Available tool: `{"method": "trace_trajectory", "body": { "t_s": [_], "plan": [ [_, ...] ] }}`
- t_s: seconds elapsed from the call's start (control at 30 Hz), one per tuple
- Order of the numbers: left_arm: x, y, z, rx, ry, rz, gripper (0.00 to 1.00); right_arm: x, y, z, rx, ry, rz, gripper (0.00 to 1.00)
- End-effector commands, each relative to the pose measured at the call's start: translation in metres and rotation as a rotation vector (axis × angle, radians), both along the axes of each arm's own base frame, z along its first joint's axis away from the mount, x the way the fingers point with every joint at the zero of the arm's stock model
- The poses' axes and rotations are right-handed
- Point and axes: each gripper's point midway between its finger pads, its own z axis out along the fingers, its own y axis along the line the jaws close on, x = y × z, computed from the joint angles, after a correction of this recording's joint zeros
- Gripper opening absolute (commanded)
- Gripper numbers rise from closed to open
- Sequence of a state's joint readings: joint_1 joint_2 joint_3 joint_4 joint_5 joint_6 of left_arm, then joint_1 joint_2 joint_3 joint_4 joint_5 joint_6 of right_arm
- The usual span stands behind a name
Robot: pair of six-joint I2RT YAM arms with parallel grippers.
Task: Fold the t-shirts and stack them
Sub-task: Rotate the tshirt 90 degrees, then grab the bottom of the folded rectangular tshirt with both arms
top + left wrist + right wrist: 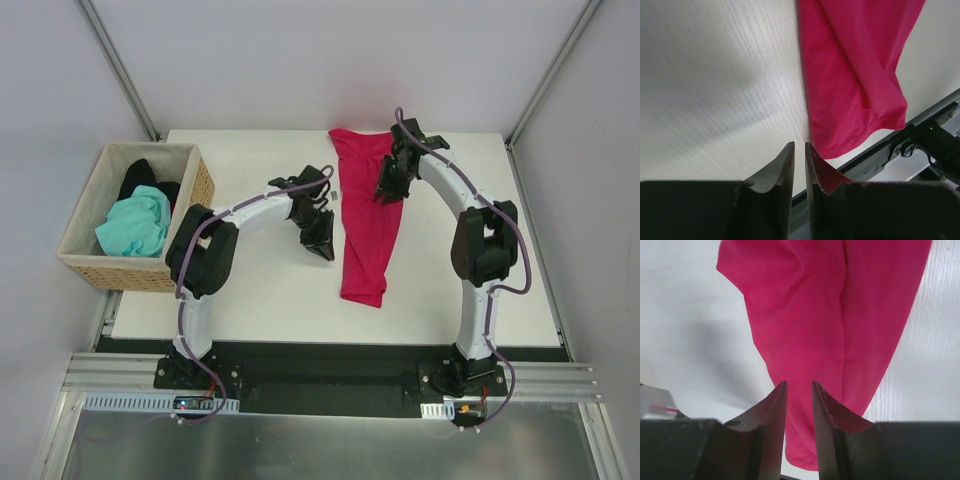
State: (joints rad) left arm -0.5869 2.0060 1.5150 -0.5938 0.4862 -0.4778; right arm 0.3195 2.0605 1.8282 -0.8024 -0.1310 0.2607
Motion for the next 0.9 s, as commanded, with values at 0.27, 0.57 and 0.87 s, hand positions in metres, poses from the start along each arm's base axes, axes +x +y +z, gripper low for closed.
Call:
{"method": "trace_trajectory", "body": {
  "t_s": [0.27, 0.57, 0.87],
  "plan": [
    [-0.038, 0.000, -0.018, 0.058, 0.041, 0.013, 0.18, 0.005, 0.010, 0.002, 0.014, 0.028, 0.086, 0.34],
    [-0.060, 0.001, -0.016, 0.100, 0.017, 0.001, 0.20, 0.000, 0.023, -0.004, 0.031, 0.050, 0.112, 0.36],
    [-0.062, 0.003, -0.005, 0.093, -0.008, 0.018, 0.20, -0.005, 0.036, -0.007, 0.033, 0.059, 0.127, 0.36]
  ]
}}
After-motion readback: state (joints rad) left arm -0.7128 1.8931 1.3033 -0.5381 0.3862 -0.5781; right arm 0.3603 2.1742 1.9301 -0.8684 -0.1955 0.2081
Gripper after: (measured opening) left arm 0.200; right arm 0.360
